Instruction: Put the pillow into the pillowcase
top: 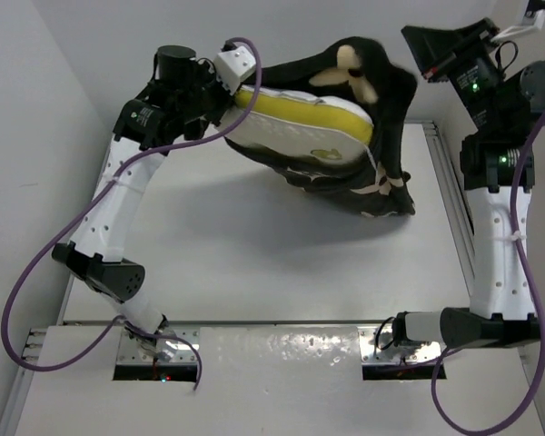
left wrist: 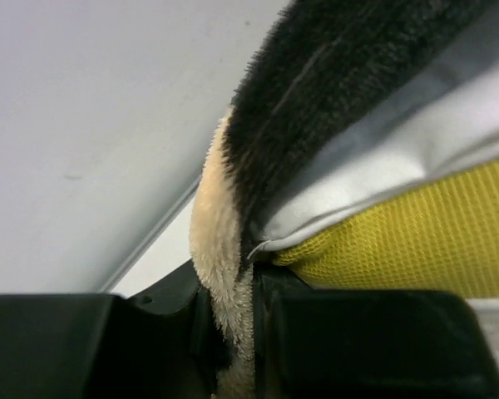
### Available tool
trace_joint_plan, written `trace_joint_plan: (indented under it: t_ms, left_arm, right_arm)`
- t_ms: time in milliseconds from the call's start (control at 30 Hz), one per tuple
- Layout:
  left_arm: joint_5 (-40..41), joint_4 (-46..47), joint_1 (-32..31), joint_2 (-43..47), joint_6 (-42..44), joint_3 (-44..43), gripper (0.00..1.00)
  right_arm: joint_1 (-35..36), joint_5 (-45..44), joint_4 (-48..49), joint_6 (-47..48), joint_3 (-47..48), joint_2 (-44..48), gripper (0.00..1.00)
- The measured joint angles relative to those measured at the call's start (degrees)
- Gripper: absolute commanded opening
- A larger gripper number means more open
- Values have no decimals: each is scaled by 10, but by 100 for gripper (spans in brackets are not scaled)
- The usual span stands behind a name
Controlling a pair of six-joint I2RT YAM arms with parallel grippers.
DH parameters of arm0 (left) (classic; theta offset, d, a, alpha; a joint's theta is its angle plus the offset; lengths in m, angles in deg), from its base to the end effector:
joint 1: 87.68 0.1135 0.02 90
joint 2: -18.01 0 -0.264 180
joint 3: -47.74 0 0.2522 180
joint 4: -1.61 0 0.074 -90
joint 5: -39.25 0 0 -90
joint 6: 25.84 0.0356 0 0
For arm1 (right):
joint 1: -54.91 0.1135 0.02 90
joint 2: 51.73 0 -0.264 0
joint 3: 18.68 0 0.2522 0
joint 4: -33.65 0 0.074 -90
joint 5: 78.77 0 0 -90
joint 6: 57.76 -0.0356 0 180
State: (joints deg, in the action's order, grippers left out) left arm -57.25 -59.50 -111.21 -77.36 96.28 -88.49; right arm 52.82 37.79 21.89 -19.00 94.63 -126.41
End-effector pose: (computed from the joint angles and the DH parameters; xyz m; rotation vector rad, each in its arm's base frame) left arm 0.3083 -0.1387 0.5035 0.9636 1.6628 -0.0085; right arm 0.2421 0.0071 0.5734 0.1195 1.2079 1.0102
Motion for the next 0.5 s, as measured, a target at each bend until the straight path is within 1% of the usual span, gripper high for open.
trace_joint_plan:
  t_ms: [33,67,100,200,233,267,300,367,433,500]
  left_arm:
    - [-19,-3,9,3,-3,1,30]
    - [-37,0,18,9,-5,12,36]
    - [-50,2,24,19,-7,31,46]
    - [-83,10,35,50,-19,99,62]
    - [-93,17,36,59,-23,126,60]
    - [-103,23,37,69,-26,156,41]
    - [-112,21,38,76,-32,184,0]
    - [-125,23,42,82,-31,242,0]
    - [-129,20,44,73,-35,286,0]
    - [-132,14,49,55,-42,307,0]
  right_arm:
    - [0,-7,3,-3,23,-15,0]
    - [0,-12,9,-7,38,-25,0]
    - [0,-16,15,-11,47,-31,0]
    - [0,-25,30,-23,49,-28,0]
    - [0,-26,35,-27,49,-27,0]
    - [0,-26,39,-30,49,-27,0]
    - [0,-26,41,-32,48,-26,0]
    - [0,-26,45,-36,43,-25,0]
    - [4,-23,49,-37,19,-16,0]
    - [15,-15,37,-24,-24,0,16]
